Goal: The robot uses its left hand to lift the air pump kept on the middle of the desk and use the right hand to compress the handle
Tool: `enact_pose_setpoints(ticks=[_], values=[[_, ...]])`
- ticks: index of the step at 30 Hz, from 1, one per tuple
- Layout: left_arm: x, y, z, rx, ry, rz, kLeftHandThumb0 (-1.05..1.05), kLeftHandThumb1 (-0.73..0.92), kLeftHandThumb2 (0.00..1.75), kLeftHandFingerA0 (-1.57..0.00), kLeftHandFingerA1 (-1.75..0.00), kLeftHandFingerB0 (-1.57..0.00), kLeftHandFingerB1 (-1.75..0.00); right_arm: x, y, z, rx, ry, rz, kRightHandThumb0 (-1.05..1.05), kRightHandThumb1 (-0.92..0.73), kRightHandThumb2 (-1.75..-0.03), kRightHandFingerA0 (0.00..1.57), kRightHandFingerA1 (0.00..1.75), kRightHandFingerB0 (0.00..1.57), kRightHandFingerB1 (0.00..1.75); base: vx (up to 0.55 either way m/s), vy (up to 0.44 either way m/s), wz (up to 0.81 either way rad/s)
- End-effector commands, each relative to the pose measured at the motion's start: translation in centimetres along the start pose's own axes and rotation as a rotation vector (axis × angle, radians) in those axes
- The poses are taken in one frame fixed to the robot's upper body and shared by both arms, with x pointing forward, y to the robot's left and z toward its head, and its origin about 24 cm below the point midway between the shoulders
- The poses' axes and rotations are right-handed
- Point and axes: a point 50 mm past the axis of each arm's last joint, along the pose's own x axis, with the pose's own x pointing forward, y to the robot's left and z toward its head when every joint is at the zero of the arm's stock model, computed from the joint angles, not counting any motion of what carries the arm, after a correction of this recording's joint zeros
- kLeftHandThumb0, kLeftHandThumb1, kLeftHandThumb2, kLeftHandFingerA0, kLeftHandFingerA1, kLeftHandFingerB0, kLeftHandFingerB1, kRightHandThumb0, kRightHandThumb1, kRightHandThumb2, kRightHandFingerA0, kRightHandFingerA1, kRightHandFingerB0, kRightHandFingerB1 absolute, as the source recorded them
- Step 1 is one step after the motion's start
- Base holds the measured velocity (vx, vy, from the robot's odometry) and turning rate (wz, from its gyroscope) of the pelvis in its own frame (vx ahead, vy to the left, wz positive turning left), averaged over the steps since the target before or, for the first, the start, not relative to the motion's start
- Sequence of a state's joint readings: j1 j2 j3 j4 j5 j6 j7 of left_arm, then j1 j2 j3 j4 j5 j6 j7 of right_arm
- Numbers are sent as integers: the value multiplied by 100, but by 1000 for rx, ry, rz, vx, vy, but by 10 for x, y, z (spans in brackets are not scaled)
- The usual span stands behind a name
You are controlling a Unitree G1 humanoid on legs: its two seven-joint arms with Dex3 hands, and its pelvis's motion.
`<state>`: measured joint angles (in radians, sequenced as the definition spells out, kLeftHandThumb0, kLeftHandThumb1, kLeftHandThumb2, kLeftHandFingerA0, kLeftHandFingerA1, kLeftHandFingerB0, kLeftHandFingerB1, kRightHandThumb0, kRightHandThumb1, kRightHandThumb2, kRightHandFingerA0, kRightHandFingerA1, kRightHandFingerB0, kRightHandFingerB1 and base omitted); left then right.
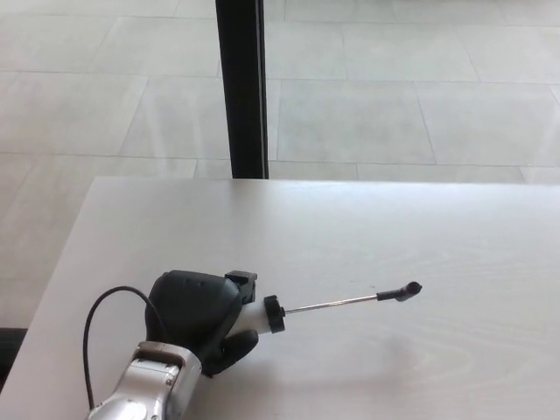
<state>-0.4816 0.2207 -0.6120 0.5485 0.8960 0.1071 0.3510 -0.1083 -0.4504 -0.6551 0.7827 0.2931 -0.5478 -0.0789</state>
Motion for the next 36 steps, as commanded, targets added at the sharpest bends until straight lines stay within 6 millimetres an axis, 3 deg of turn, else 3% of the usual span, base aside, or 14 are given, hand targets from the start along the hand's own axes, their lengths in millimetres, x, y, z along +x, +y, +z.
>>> enact_pose_setpoints(ticks=[1, 3, 10, 11, 12, 13, 15, 23, 25, 26, 31, 32, 33, 36], values=[[3, 25, 3, 58, -195, 66, -86, 72, 156, -157, -175, -138, -175, 23, 52, 61, 50, -133, 137, -64, -83, -65, 34, 48, 34, 32, 0, 0, 0], [5, 28, 3, 71, -220, 97, -61, 92, 166, -157, -174, -156, -173, 21, 78, 76, 55, -157, 223, -66, -69, -103, 34, 58, 23, 46, 0, 0, 0], [13, 48, 5, 11, -221, 167, -60, 92, 165, -148, -166, -134, -160, -3, 140, 103, 120, -193, 425, -64, -86, -66, 33, 51, 32, 34, 0, 0, 0], [14, 50, 5, 4, -216, 178, -81, 76, 154, -153, -175, -133, -175, -7, 147, 102, 124, -193, 438, -68, -70, -107, 34, 61, 23, 48, 0, 0, 0], [15, 52, 5, -12, -211, 187, -60, 92, 165, -146, -165, -133, -159, -10, 151, 102, 129, -194, 449, -65, -88, -66, 33, 51, 32, 35, 0, 0, 0], [17, 57, 5, -42, -198, 205, -61, 92, 164, -145, -164, -131, -158, -16, 160, 102, 140, -188, 463, -64, -71, -108, 35, 62, 20, 48, 0, 0, 0], [22, 67, 9, -77, -193, 263, -58, 92, 164, -144, -163, -131, -158, -29, 175, 101, 197, -167, 498, -58, -69, -107, 35, 61, 21, 48, 0, 0, 0], [19, 89, 26, -225, -172, 319, -48, 91, 161, -147, -161, -138, -158, -59, 205, 100, 264, -107, 538, -66, -91, -67, 37, 47, 34, 35, 0, 0, 0], [17, 95, 32, -236, -166, 335, -55, 53, 156, -130, -175, -97, -175, -67, 213, 100, 282, -85, 547, -67, -91, -67, 37, 48, 33, 35, 0, 0, 0], [15, 98, 31, -233, -161, 333, -52, 53, 153, -127, -175, -91, -175, -72, 218, 99, 292, -68, 570, -66, -73, -111, 36, 61, 18, 47, 0, 0, 0], [8, 105, 38, -261, -152, 336, -42, 43, 151, -121, -175, -83, -175, -86, 229, 94, 299, -53, 631, -61, -71, -112, 36, 61, 17, 47, 0, 0, 0], [7, 106, 40, -268, -154, 332, -39, 43, 148, -119, -175, -81, -175, -89, 232, 93, 284, -47, 641, -68, -92, -70, 39, 44, 31, 35, 0, 0, 0], [4, 106, 41, -285, -150, 330, -37, 45, 141, -114, -175, -77, -175, -93, 237, 92, 281, -42, 667, -60, -72, -113, 36, 60, 16, 47, 0, 0, 0], [1, 106, 44, -284, -152, 346, -33, 42, 139, -111, -175, -80, -166, -95, 241, 89, 260, -32, 692, -68, -78, -115, 35, 57, 17, 45, 0, 0, 0]])
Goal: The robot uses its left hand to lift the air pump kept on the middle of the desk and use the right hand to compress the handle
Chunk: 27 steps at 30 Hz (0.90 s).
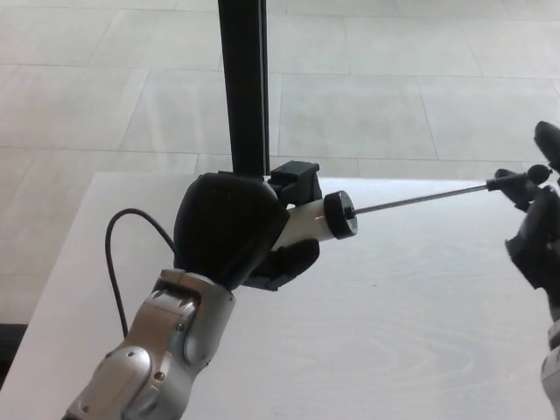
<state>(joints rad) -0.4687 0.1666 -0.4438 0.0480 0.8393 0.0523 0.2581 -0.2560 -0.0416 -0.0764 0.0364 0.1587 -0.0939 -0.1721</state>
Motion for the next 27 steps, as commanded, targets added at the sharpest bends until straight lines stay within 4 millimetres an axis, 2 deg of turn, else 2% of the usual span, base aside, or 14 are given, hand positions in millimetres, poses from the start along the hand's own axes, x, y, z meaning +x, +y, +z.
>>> enact_pose_setpoints(ticks=[1, 5, 6, 10, 12, 13, 14, 18, 19, 23, 24, 25, 26, 27], values=[[-5, 1, -2, -4, 62, -36, -31, 45, 136, -108, -175, -75, -171, 3, 6, -8, -59, 55, 17, -74, -92, -75, 36, 41, 28, 35, 0, 0, 0], [-10, 1, 1, 0, 70, -62, -29, 44, 135, -105, -175, -74, -172, 5, 6, -7, -83, 48, 27, -73, -92, -78, 35, 41, 28, 36, 0, 0, 0], [-13, 0, 0, 2, 69, -61, -30, 43, 134, -106, -175, -74, -173, 6, 5, -6, -84, 44, 27, -70, -92, -73, 34, 39, 27, 36, 0, 0, 0], [-20, -2, -3, 20, 75, -74, -31, 45, 135, -105, -175, -75, -170, 9, 5, -2, -73, 35, 9, -68, -92, -73, 34, 38, 27, 36, 0, 0, 0], [-23, -3, -4, 45, 79, -77, -30, 43, 132, -102, -175, -81, -153, 14, -3, 8, -90, -9, -20, -68, -92, -72, 32, 39, 26, 37, 0, 0, 0], [-23, -3, -4, 49, 78, -78, -30, 43, 132, -102, -175, -81, -153, 14, -4, 8, -92, -15, -25, -68, -92, -72, 32, 39, 26, 37, 0, 0, 0], [-24, -4, -4, 39, 86, -81, -30, 42, 134, -104, -175, -79, -161, 15, -7, 10, -123, -26, -42, -69, -92, -73, 33, 39, 27, 37, 0, 0, 0], [-31, -4, -8, 57, 98, -87, -31, 43, 133, -104, -175, -82, -154, 13, -8, 11, -115, -35, -45, -69, -92, -72, 31, 39, 26, 38, 0, 0, 0], [-34, -4, -8, 59, 99, -89, -30, 43, 132, -104, -175, -80, -159, 12, -10, 11, -115, -37, -42, -69, -92, -71, 30, 40, 24, 38, 0, 0, 0], [-35, -3, -7, 70, 99, -108, -28, 43, 131, -101, -175, -78, -163, 12, -24, 12, -113, -30, -84, -66, -92, -71, 25, 41, 19, 39, 0, 0, 0], [-35, -3, -8, 70, 96, -110, -28, 43, 131, -100, -175, -75, -168, 11, -27, 12, -112, -28, -93, -71, -77, -101, 18, 49, 17, 48, 0, 0, 0], [-35, -3, -8, 70, 96, -110, -28, 43, 131, -100, -175, -75, -168, 11, -27, 12, -112, -28, -94, -71, -77, -101, 18, 49, 17, 48, 0, 0, 0], [-35, -2, -9, 64, 96, -102, -28, 43, 131, -100, -175, -75, -169, 10, -29, 13, -113, -30, -97, -70, -92, -70, 23, 41, 17, 37, 0, 0, 0], [-36, -2, -10, 61, 97, -99, -28, 43, 131, -100, -175, -75, -169, 10, -29, 13, -113, -31, -99, -70, -92, -70, 23, 41, 17, 37, 0, 0, 0]])
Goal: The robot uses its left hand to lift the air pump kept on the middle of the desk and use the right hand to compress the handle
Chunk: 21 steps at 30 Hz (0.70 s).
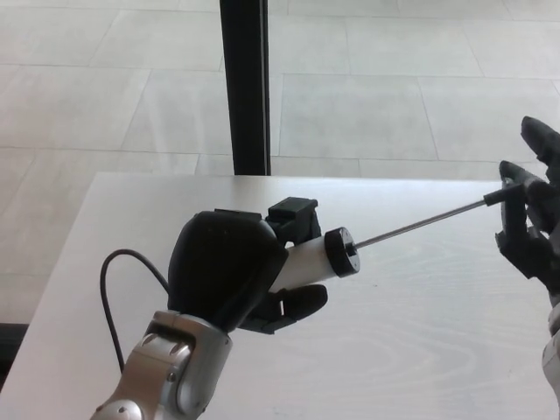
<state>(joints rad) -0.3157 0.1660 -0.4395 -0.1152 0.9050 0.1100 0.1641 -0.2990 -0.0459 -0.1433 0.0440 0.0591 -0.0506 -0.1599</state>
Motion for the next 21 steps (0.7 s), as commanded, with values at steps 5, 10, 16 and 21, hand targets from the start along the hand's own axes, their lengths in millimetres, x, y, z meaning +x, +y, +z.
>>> enact_pose_setpoints(ticks=[5, 10, 16, 21], values=[[-2, 5, -22, 58, 68, -17, -31, 43, 138, -103, -175, -76, -169, -8, -14, 13, 37, -26, -49, -65, -92, -75, 25, 41, 20, 38, 0, 0, 0], [3, 9, -23, 35, 78, -3, -31, 46, 137, -104, -175, -72, -175, -14, -5, 14, 114, 11, -68, -47, -90, -66, 31, 40, 29, 36, 0, 0, 0], [7, 18, -25, 30, 75, 60, -26, 42, 135, -98, -175, -77, -165, -20, -5, 6, 168, 149, -93, -24, -77, -62, 38, 44, 37, 41, 0, 0, 0], [15, 29, -24, -33, 93, 129, -20, 37, 140, -96, -175, -80, -166, -26, -8, -12, 126, 345, -3, -20, -76, -61, 34, 45, 39, 42, 0, 0, 0]])
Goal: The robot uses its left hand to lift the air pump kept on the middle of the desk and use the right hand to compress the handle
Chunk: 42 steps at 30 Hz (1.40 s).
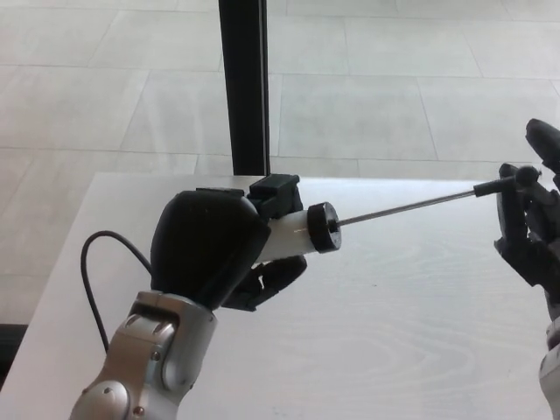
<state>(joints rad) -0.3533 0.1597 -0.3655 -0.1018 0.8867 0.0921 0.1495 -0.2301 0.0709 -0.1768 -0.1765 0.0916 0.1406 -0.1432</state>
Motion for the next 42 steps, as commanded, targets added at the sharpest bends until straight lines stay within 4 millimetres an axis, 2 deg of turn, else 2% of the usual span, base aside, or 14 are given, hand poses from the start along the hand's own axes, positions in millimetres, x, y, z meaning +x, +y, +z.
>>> enact_pose_setpoints(ticks=[1, 7, 8, 16, 17, 18, 26, 27, 28, 29, 30, 34, 35, 42], values=[[6, 14, -14, -29, 70, 81, -20, 37, 140, -96, -175, -80, -166, -6, -19, -24, 4, 291, 15, -20, -76, -61, 34, 45, 39, 42, 0, 0, 0], [3, 12, -14, -55, 80, 86, -15, 36, 137, -97, -175, -84, -161, -12, -28, -46, 48, 399, -9, -22, -81, -61, 32, 47, 35, 42, 0, 0, 0], [2, 11, -15, -53, 84, 81, -21, 41, 122, -126, -145, -106, -132, -11, -30, -45, 48, 392, -25, -24, -78, -62, 34, 48, 34, 43, 0, 0, 0], [0, 12, -18, -56, 110, 78, -14, 42, 124, -93, -175, -80, -159, -6, -35, -34, 63, 352, -52, -24, -78, -62, 39, 49, 35, 43, 0, 0, 0], [-1, 10, -19, -60, 111, 78, -22, 43, 119, -122, -142, -104, -130, -8, -35, -32, 60, 331, -44, -26, -79, -63, 36, 49, 35, 43, 0, 0, 0], [-1, 10, -20, -62, 110, 79, -22, 42, 120, -122, -143, -104, -131, -8, -35, -31, 58, 328, -34, -33, -73, -80, 33, 53, 31, 48, 0, 0, 0], [-7, 6, -23, -61, 126, 47, -23, 43, 121, -124, -146, -103, -132, -5, -27, -1, 121, 199, -82, -40, -84, -64, 37, 44, 32, 40, 0, 0, 0], [-7, 5, -24, -45, 126, 36, -24, 44, 120, -122, -143, -102, -129, -4, -26, 4, 113, 183, -82, -45, -85, -64, 36, 42, 31, 39, 0, 0, 0], [-8, 5, -24, -43, 125, 34, -24, 43, 120, -122, -144, -102, -131, -3, -25, 7, 83, 165, -72, -48, -66, -101, 31, 57, 21, 50, 0, 0, 0], [-8, 4, -24, -43, 125, 34, -24, 43, 120, -122, -144, -102, -131, -2, -25, 9, 70, 158, -68, -48, -66, -101, 31, 57, 21, 50, 0, 0, 0], [-9, 3, -25, -48, 131, 21, -23, 43, 120, -121, -144, -102, -131, -1, -23, 14, 64, 142, -44, -52, -87, -65, 28, 41, 27, 39, 0, 0, 0], [-12, -1, -26, -39, 137, 5, -23, 43, 119, -120, -142, -102, -131, 0, -13, 26, 64, 109, -22, -56, -88, -66, 21, 37, 24, 38, 0, 0, 0], [-12, -2, -26, -20, 132, -10, -19, 48, 118, -86, -175, -73, -162, 0, -11, 30, 41, 89, -7, -61, -92, -69, 19, 40, 21, 39, 0, 0, 0], [-12, -6, -26, 33, 117, -47, -21, 52, 114, -84, -175, -74, -157, 1, 3, 38, 5, 49, 64, -61, -92, -74, 15, 40, 13, 36, 0, 0, 0]])
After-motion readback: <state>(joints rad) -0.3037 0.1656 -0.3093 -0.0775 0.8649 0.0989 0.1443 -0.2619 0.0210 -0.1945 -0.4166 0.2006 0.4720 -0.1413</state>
